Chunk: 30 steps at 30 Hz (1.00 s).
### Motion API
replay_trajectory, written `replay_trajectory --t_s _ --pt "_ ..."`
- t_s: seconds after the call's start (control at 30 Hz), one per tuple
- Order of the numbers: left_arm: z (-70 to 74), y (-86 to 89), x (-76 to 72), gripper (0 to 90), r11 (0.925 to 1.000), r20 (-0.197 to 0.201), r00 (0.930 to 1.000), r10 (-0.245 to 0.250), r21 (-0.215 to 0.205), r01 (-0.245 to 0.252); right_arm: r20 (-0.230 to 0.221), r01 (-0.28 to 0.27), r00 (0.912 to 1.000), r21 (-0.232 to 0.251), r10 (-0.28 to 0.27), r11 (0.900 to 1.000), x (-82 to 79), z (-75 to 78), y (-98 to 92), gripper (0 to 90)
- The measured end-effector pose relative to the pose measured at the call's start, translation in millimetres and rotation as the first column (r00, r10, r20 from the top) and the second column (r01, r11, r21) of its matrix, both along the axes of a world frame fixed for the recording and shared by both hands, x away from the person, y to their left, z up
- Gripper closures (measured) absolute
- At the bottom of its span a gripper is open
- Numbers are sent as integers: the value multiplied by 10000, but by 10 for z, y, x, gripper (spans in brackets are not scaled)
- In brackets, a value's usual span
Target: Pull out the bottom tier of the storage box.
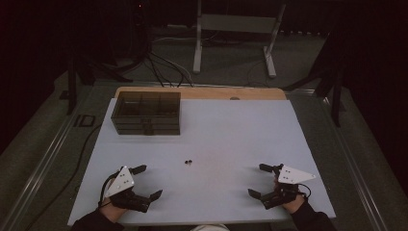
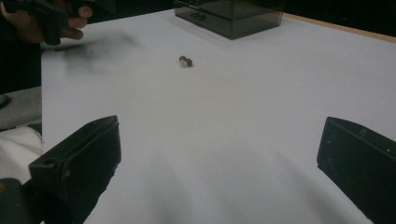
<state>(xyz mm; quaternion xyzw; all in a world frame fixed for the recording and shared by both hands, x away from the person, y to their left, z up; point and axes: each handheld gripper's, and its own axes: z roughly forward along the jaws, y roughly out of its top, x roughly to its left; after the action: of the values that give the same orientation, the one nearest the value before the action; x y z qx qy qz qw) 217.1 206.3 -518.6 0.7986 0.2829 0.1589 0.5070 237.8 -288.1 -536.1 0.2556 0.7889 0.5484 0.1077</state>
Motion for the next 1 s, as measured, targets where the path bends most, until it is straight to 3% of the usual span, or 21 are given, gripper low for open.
replay_trajectory --t_s 0.33,0.57,0.77,1.0 --pt "-9 -18 19 8 9997 -40 9999 -114 217 114 -68 99 9999 150 -98 9998 7 -8 -37 0" --pt "-8 -83 8 8 9972 -123 9984 -544 515 549 107 -69 9999 -125 70 9999 -35 12 10 0" --pt "36 -167 -23 8 9906 -103 9935 -1134 754 1139 213 -41 9998 -13 41 10000 -46 35 42 0" --pt "130 -251 -50 8 9826 30 9842 -1772 567 1768 170 -68 9998 92 66 9999 -69 53 67 0"
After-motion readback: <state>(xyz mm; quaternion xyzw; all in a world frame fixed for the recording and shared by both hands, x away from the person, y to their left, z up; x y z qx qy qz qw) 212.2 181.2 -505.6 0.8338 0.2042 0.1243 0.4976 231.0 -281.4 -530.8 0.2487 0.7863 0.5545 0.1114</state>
